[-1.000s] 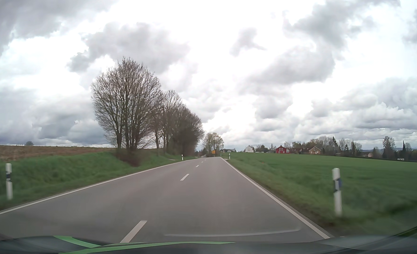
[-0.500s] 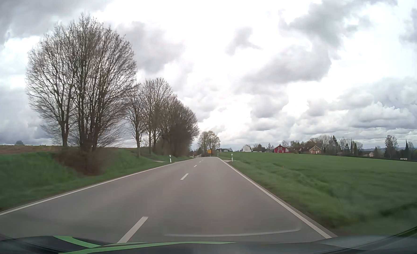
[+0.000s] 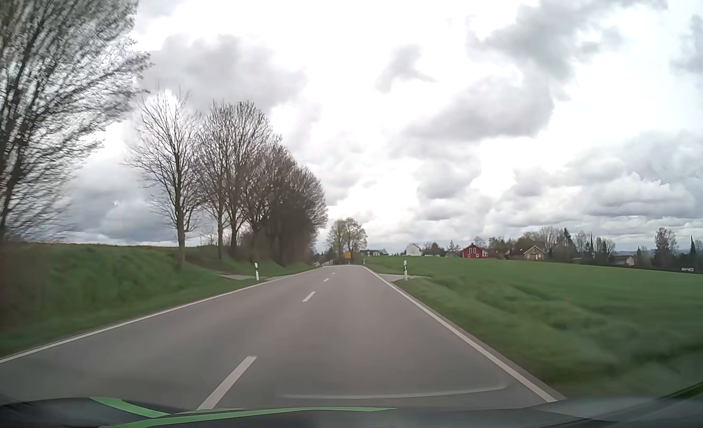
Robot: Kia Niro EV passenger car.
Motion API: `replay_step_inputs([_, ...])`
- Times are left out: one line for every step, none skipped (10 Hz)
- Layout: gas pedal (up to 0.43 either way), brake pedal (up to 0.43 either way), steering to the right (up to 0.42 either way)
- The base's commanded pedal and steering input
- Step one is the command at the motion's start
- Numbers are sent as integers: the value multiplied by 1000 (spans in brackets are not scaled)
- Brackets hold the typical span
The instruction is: Follow the waypoints while adhering to traffic rules and regulations
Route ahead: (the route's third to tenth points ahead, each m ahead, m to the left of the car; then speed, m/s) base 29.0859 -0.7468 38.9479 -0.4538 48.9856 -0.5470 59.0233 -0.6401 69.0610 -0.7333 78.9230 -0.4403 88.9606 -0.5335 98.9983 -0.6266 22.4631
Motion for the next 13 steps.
replay_step_inputs([0,0,4])
replay_step_inputs([0,0,3])
replay_step_inputs([0,0,3])
replay_step_inputs([0,0,3])
replay_step_inputs([0,0,2])
replay_step_inputs([0,0,2])
replay_step_inputs([0,0,2])
replay_step_inputs([0,0,2])
replay_step_inputs([0,0,1])
replay_step_inputs([0,0,0])
replay_step_inputs([0,0,0])
replay_step_inputs([0,0,0])
replay_step_inputs([0,0,0])
